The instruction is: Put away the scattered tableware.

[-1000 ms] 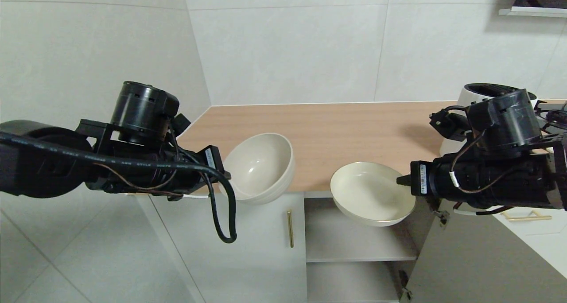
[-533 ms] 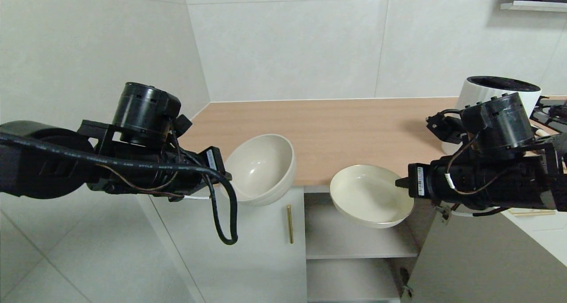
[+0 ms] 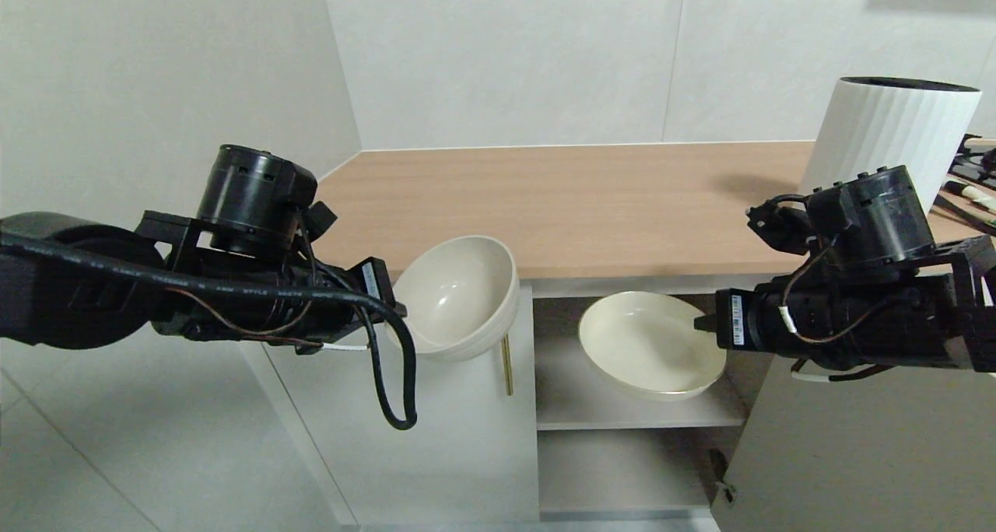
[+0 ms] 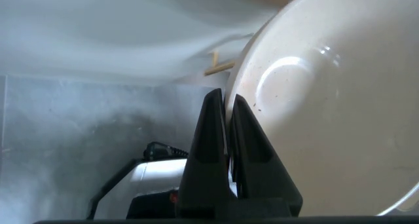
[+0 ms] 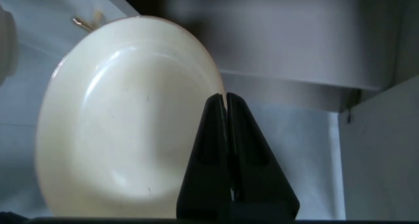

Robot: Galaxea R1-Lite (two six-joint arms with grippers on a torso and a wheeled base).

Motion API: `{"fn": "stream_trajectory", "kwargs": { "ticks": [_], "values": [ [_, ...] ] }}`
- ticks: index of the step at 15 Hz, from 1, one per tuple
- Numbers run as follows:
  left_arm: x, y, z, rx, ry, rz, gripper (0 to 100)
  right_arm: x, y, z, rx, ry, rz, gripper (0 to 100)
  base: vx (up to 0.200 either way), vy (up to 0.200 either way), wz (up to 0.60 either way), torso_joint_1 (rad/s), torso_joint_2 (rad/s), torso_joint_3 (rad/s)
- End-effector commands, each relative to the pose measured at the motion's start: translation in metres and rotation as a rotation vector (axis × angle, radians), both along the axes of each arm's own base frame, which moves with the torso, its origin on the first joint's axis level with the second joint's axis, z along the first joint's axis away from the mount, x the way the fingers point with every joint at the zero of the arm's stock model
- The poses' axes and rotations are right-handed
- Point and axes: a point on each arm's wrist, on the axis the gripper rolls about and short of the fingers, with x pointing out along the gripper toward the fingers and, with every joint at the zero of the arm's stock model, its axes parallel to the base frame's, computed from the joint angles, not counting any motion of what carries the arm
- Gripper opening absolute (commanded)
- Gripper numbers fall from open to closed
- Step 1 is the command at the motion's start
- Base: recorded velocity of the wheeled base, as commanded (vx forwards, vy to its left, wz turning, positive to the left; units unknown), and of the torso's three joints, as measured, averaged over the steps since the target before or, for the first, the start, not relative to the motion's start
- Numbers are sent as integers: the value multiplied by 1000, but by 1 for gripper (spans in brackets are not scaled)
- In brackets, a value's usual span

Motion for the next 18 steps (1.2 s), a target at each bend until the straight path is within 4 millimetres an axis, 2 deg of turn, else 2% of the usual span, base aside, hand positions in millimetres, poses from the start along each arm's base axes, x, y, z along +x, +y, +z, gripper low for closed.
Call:
{"fn": "stream_trajectory", "kwargs": {
  "ticks": [1,7,12,15,18],
  "values": [
    [0,0,-1,1,2,0,0,1,1,-1,-1,4,2,0,0,0,0,-178,466,305],
    [1,-1,-2,3,8,0,0,2,2,-3,-6,10,3,0,0,0,0,-137,447,312],
    [2,-1,-3,3,9,0,0,2,2,-3,-6,10,3,0,0,0,0,-32,120,83],
    [1,-2,-3,3,9,-5,0,12,7,-18,-29,53,2,0,0,0,0,0,0,0],
    [1,-2,-3,4,10,-5,0,32,16,-50,-73,127,-7,0,0,0,0,0,0,0]
  ]
}}
